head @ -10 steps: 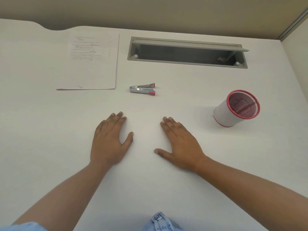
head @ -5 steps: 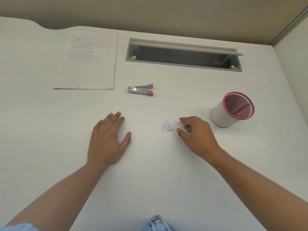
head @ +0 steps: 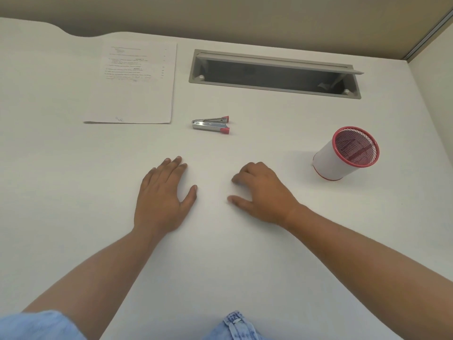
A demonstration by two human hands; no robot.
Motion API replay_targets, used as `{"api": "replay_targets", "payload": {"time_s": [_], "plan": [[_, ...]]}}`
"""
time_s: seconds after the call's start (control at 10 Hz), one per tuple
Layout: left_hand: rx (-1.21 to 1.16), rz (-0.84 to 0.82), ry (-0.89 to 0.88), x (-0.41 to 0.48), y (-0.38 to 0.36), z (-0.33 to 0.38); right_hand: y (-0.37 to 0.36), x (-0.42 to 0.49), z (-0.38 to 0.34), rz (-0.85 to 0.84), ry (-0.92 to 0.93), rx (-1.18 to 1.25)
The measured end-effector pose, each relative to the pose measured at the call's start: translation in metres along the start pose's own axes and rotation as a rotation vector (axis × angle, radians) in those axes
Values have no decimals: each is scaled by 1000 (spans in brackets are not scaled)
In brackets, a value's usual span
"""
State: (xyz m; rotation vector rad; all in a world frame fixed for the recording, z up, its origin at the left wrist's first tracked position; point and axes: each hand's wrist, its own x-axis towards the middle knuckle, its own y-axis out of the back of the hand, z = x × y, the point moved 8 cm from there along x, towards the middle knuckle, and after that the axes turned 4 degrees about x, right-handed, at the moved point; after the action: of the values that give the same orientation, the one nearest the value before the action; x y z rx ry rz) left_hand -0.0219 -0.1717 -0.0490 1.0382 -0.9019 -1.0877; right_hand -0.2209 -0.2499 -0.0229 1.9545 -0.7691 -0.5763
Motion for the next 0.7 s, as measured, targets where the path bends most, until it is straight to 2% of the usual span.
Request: {"api": "replay_targets", "payload": {"time_s": [0.1,0.2,0.4,0.6,0.7], "plan": [[-8,5,0,0,1,0,1,-8,-4,36,126,-99],[-1,8,-2,0,0,0,14,-6,10,100,84,-124],[4,9,-6,0,-1,0,48,-9,45,218,-201,211],[-3,5,-5,0,-1,-1,33,-9,47,82,-386,9],[0,10,-9,0,0,0,18,-3,25,16,-262,24]]}}
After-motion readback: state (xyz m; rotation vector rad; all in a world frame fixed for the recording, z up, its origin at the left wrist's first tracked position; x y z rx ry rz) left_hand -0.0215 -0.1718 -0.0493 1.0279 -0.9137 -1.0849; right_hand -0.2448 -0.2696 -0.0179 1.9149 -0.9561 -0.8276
